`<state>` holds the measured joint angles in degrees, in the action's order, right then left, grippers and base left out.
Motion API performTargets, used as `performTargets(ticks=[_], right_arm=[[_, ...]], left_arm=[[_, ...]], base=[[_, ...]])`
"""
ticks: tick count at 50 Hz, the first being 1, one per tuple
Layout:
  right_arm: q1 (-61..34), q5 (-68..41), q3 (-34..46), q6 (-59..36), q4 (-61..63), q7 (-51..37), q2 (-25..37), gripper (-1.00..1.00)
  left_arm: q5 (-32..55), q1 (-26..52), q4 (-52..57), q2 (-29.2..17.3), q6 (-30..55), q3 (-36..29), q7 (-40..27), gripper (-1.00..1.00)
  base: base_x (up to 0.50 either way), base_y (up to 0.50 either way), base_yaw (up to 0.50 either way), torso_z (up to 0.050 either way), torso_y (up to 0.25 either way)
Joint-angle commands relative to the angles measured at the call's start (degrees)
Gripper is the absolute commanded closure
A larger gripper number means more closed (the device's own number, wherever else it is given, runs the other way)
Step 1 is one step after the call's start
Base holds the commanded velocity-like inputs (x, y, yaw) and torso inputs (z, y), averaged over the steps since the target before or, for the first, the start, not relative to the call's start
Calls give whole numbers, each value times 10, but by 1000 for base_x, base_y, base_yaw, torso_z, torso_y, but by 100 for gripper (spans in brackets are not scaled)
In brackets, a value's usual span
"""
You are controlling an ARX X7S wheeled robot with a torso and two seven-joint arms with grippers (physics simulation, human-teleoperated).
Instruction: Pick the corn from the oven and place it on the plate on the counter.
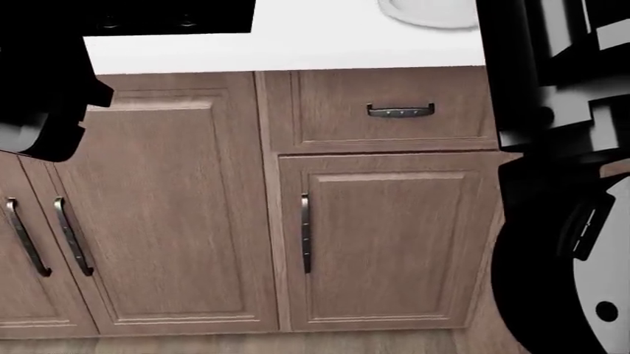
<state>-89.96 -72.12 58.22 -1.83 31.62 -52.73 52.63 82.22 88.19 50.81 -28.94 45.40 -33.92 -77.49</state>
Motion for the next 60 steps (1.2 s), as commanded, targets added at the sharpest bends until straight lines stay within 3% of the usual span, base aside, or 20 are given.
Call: performTargets(ticks=[1, 11, 42, 60], right_arm=[[0, 7, -4, -5, 3, 0, -2, 100], [3, 29, -7, -5, 4, -20, 2, 100], [-7, 42, 4, -43, 8, -24, -5, 100], [-9, 26, 3, -51, 9, -19, -9, 100]], left_arm=[[1, -1, 2, -1, -1, -1, -2, -100], [0, -3, 3, -2, -2, -2, -5, -100], [-9, -8, 3, 0, -5, -9, 1, -100], [-9, -11, 7, 0, -12, -7, -1, -100]], base=[[11, 187, 500, 0, 0], [5, 292, 399, 0, 0], [0, 45, 0, 0, 1], [0, 485, 0, 0, 1]])
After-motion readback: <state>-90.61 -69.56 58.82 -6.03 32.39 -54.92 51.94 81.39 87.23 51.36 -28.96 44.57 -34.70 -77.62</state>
